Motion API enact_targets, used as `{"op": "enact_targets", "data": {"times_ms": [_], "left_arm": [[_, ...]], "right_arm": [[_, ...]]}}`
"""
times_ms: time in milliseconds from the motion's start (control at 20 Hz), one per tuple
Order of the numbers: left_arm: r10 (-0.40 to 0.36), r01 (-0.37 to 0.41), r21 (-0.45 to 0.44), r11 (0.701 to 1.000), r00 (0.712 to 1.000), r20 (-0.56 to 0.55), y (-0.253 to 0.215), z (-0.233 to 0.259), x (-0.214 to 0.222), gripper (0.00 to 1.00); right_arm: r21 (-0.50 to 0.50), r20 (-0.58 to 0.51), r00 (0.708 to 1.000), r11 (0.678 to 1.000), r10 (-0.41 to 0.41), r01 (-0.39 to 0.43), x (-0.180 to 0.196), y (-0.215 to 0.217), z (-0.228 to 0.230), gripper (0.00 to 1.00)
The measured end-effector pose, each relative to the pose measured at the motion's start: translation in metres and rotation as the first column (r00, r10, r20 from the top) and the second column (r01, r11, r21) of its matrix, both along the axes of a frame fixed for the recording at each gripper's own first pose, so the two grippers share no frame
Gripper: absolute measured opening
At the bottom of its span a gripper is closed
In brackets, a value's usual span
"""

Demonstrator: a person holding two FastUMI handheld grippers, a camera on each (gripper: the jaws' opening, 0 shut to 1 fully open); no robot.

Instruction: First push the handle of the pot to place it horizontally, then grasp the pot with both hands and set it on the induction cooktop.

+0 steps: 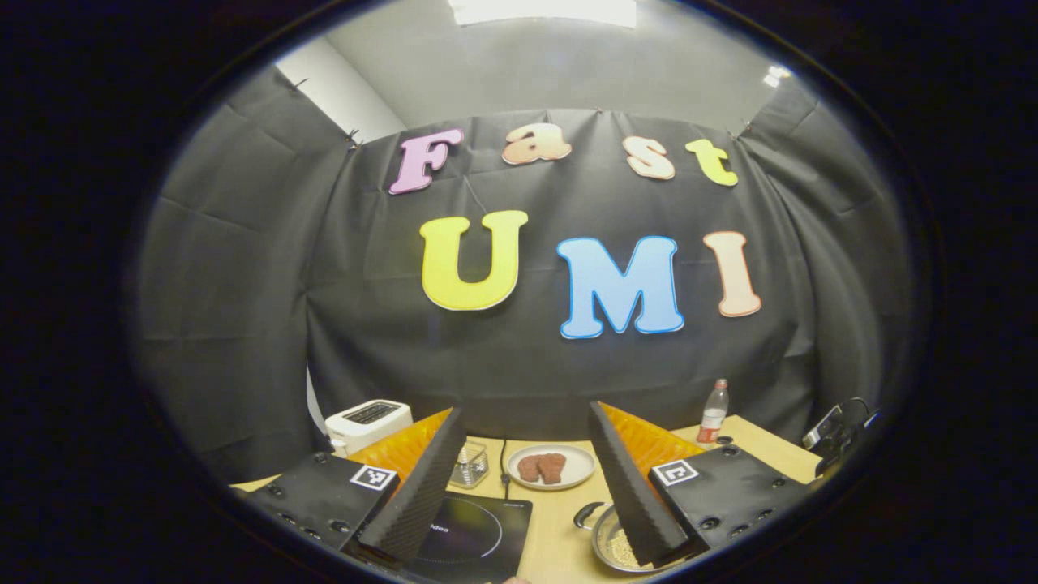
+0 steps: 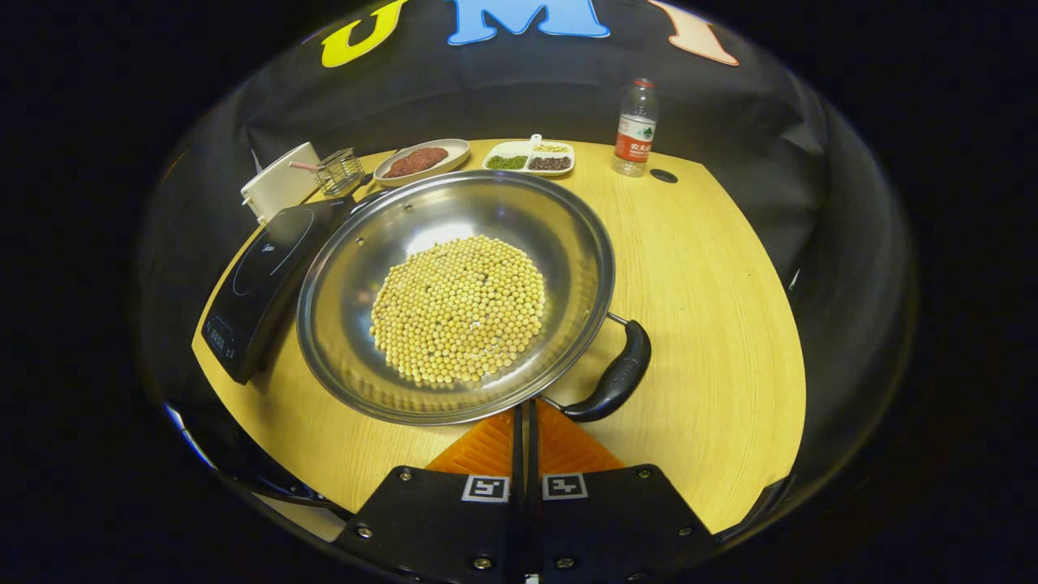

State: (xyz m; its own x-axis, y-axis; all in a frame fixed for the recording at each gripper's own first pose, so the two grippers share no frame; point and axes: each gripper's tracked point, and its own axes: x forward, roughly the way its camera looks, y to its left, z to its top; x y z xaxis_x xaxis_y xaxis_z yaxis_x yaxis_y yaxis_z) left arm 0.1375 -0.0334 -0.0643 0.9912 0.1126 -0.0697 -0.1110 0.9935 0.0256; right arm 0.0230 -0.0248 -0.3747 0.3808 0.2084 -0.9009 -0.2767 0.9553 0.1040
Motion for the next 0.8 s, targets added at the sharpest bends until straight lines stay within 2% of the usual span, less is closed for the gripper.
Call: {"op": "enact_targets", "data": {"times_ms": [50,100,150,250,550,600,700,800], "left_arm": [[0.000,0.000,0.005,1.000,1.000,-0.002,-0.003,0.000,0.001,1.00],[0.000,0.000,0.008,1.000,1.000,-0.004,-0.006,0.000,0.001,0.94],[0.001,-0.001,0.011,1.000,1.000,-0.007,-0.008,0.000,0.001,0.99],[0.005,-0.005,0.015,1.000,1.000,-0.014,-0.013,-0.003,0.002,1.00],[0.029,-0.028,0.026,0.999,0.998,-0.047,-0.019,-0.018,-0.002,0.94],[0.033,-0.031,0.028,0.999,0.998,-0.053,-0.020,-0.021,-0.003,1.00],[0.041,-0.039,0.034,0.999,0.997,-0.060,-0.022,-0.029,-0.002,0.94],[0.037,-0.035,0.031,0.999,0.996,-0.084,-0.027,-0.045,0.000,0.94]], "right_arm": [[-0.005,0.005,1.000,1.000,-0.008,0.008,0.004,-0.004,-0.002,0.01],[-0.011,0.013,1.000,1.000,-0.016,0.016,0.009,-0.008,-0.002,0.01],[-0.017,0.020,1.000,1.000,-0.018,0.018,0.014,-0.011,-0.003,0.01],[-0.028,0.039,0.999,0.999,-0.014,0.016,0.025,-0.016,-0.005,0.01],[-0.045,0.096,0.995,0.999,-0.025,0.030,0.058,-0.028,-0.007,0.01],[-0.041,0.103,0.994,0.998,-0.032,0.036,0.063,-0.030,-0.008,0.01],[-0.030,0.131,0.990,0.998,-0.053,0.057,0.072,-0.033,-0.005,0.01],[-0.019,0.172,0.982,0.996,-0.085,0.089,0.083,-0.037,0.000,0.01]]}}
